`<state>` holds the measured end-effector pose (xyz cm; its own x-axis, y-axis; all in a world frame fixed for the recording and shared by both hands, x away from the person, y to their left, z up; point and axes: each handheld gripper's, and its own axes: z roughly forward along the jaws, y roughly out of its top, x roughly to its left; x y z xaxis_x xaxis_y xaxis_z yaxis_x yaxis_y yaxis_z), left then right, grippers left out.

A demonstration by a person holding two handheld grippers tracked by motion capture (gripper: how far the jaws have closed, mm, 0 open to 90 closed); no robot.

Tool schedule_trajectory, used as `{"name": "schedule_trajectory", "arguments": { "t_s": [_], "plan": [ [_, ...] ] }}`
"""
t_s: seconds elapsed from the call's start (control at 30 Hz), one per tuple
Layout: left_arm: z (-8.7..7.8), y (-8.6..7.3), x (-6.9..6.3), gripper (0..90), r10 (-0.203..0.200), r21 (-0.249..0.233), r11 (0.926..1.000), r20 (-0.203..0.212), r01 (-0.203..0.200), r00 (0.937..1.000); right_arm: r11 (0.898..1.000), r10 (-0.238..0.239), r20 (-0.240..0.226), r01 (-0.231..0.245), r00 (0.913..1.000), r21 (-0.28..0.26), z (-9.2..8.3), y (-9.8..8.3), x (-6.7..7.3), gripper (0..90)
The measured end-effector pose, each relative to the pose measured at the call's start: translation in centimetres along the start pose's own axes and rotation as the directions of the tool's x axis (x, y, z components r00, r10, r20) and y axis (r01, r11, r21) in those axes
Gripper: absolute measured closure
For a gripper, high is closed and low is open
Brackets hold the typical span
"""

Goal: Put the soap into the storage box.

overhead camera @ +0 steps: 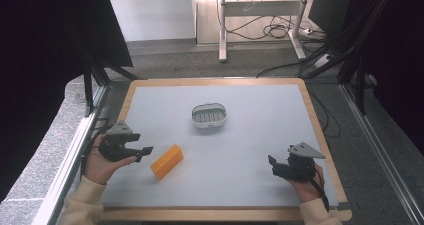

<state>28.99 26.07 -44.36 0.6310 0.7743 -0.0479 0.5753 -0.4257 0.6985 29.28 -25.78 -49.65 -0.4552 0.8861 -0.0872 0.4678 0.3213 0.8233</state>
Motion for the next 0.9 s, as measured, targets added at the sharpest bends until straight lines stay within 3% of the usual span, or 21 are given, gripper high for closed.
{"name": "schedule_trajectory", "arguments": {
  "t_s": [0.2, 0.3, 0.6, 0.9],
  "plan": [
    [0.4, 0.4, -0.6, 32.4, 0.014, 0.047, 0.9988, 0.039, -0.016, 0.9991, 1.0, -0.001, -0.013, 0.001, 0.9999, 0.003, 0.5, 0.2, 0.1, 15.7],
    [0.5, 0.7, -1.1, 32.4, 0.026, 0.063, 0.9976, 0.04, -0.028, 0.9989, 1.0, -0.007, -0.014, 0.007, 0.9999, 0.005, 0.6, 0.2, 0.2, 15.7],
    [0.8, 1.4, -1.5, 32.0, -0.002, 0.089, 0.996, 0.049, -0.003, 0.9988, 1.0, -0.015, 0.008, 0.015, 0.9998, 0.014, 0.6, 0.0, 0.1, 15.7],
    [2.6, 1.7, -2.7, 31.5, 0.011, 0.145, 0.9892, 0.055, -0.019, 0.9984, 1.0, -0.017, 0.024, 0.017, 0.9996, 0.024, 0.7, 0.0, 0.0, 16.4]
  ]
}}
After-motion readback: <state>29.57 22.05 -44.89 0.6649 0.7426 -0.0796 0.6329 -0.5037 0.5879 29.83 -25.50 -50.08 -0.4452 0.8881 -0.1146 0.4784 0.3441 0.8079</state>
